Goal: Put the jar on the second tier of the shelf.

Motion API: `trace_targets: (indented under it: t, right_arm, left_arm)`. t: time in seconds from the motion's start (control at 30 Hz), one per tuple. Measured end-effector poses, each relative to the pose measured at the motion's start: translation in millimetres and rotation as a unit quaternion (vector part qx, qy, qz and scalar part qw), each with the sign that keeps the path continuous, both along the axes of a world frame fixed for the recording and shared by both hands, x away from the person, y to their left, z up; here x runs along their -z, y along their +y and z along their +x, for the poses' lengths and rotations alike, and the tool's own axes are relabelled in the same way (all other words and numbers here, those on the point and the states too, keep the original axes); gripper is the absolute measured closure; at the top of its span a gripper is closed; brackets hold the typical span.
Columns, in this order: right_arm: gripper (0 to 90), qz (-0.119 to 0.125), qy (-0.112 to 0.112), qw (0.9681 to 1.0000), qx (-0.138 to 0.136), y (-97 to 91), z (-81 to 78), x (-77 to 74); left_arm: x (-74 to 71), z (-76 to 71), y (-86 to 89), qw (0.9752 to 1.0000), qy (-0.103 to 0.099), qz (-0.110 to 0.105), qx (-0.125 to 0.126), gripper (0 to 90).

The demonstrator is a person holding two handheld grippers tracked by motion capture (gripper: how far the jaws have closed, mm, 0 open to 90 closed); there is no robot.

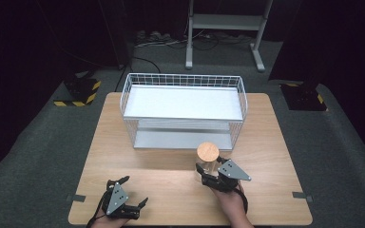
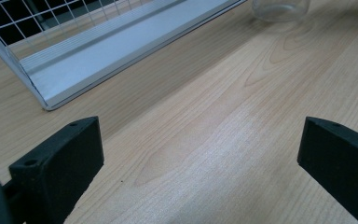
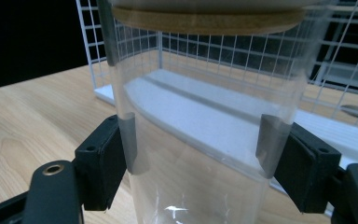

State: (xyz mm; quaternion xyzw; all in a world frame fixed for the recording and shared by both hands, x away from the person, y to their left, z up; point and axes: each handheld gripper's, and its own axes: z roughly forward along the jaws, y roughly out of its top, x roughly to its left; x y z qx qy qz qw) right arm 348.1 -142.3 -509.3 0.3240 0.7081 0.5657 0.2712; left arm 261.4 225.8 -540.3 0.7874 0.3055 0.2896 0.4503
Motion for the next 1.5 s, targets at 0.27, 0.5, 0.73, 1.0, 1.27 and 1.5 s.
trace_targets:
  t: [0.27, 0.5, 0.73, 1.0, 1.27, 1.5]
  right_arm:
    - [25.6, 0.010, -0.018, 0.9998, 0.005, -8.7, -3.4, -18.2]
    - [25.6, 0.016, -0.033, 0.9993, 0.007, -14.5, -6.6, -35.2]
    - [25.6, 0.026, -0.047, 0.9984, 0.014, -20.9, -9.7, -47.5]
    - [25.6, 0.040, -0.067, 0.9967, 0.022, -28.2, -13.1, -65.2]
    - [25.6, 0.049, -0.081, 0.9951, 0.028, -33.3, -16.0, -78.1]
    - [25.6, 0.055, -0.094, 0.9935, 0.031, -36.8, -17.0, -90.2]
  left_arm:
    - [0.0, 0.0, 0.0, 1.0000, 0.000, 0.000, 0.000, 0.6]
    - [0.0, 0.0, 0.0, 1.0000, 0.000, -0.001, -0.001, 0.6]
    - [0.0, 0.3, 0.1, 1.0000, 0.001, -0.002, 0.000, 0.6]
    - [0.0, 0.2, 0.3, 1.0000, 0.001, -0.004, 0.002, 0.6]
    - [-0.1, 0.2, 0.2, 1.0000, 0.002, 0.000, 0.003, 0.6]
    - [0.0, 0.2, 0.2, 1.0000, 0.001, -0.001, 0.003, 0.6]
